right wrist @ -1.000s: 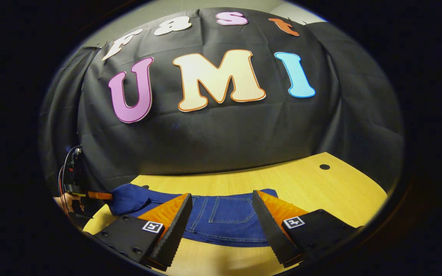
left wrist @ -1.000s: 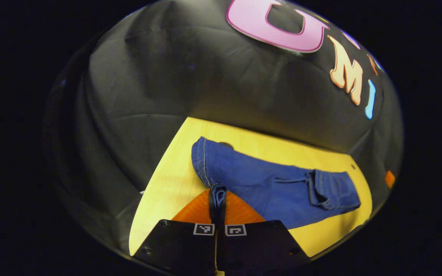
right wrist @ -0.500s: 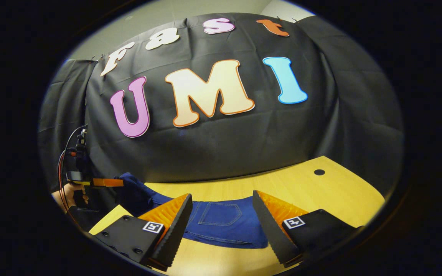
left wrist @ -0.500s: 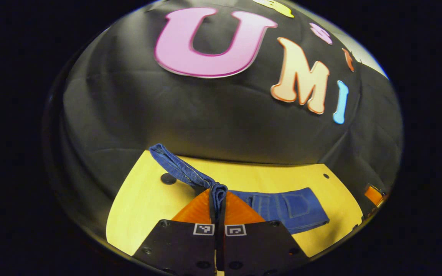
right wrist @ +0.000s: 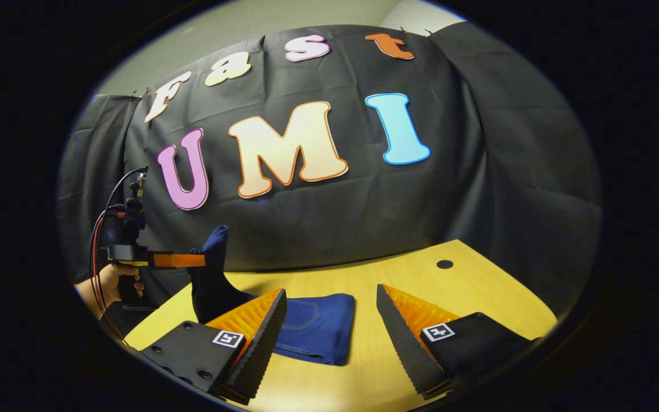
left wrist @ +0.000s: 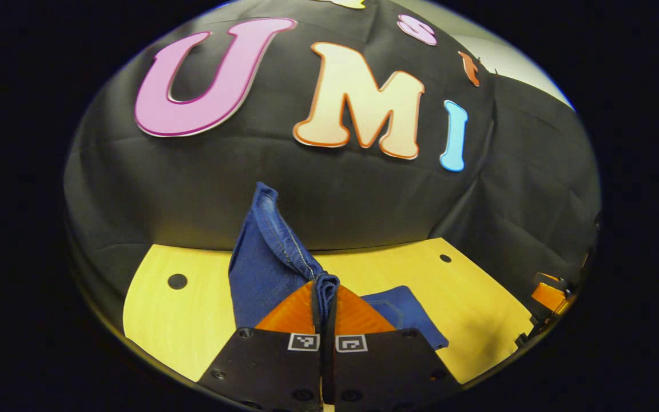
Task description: Grasp the waist and the cuffs of the jeans and fold them to make the two legs overlap; first hold the waist and fold one-third of the jeans toward the cuffs, then hold the cuffs and fold the remaining one-third in the same direction to finish folding.
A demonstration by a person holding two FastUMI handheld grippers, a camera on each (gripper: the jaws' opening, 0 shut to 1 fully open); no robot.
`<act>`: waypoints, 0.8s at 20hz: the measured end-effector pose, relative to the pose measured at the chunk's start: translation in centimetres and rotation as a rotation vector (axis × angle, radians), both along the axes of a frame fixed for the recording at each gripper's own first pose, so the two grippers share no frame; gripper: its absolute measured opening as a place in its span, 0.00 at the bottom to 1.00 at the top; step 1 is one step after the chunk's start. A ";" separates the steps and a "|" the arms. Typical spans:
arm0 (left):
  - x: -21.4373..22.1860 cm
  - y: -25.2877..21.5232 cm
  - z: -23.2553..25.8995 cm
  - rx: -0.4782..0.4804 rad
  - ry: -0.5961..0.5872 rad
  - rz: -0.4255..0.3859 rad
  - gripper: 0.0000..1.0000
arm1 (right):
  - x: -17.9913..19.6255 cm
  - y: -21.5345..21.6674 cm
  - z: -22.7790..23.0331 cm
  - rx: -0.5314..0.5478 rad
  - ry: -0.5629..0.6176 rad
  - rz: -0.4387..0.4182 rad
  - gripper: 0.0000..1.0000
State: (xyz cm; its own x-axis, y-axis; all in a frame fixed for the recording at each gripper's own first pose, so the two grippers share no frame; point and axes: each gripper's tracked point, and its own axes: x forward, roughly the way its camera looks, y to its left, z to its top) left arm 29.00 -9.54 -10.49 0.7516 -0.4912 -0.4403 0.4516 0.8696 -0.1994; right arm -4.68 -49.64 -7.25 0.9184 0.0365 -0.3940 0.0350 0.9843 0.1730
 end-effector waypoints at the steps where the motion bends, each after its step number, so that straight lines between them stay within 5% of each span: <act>1: 0.3 -1.3 0.0 -0.007 0.005 -0.011 0.00 | -0.4 -0.8 0.1 -0.006 0.003 -0.003 0.97; 13: -3.9 -13.3 -10.8 0.136 0.079 -0.104 0.00 | -3.9 -5.1 -2.1 -0.031 0.062 0.075 0.97; 15: -4.9 -14.7 -10.7 0.093 0.067 -0.085 0.12 | -3.4 -4.9 -1.8 -0.016 0.046 0.098 0.97; 16: -5.4 -14.9 -9.5 0.071 0.043 -0.074 0.34 | -3.2 -4.7 -1.5 -0.009 0.032 0.101 0.98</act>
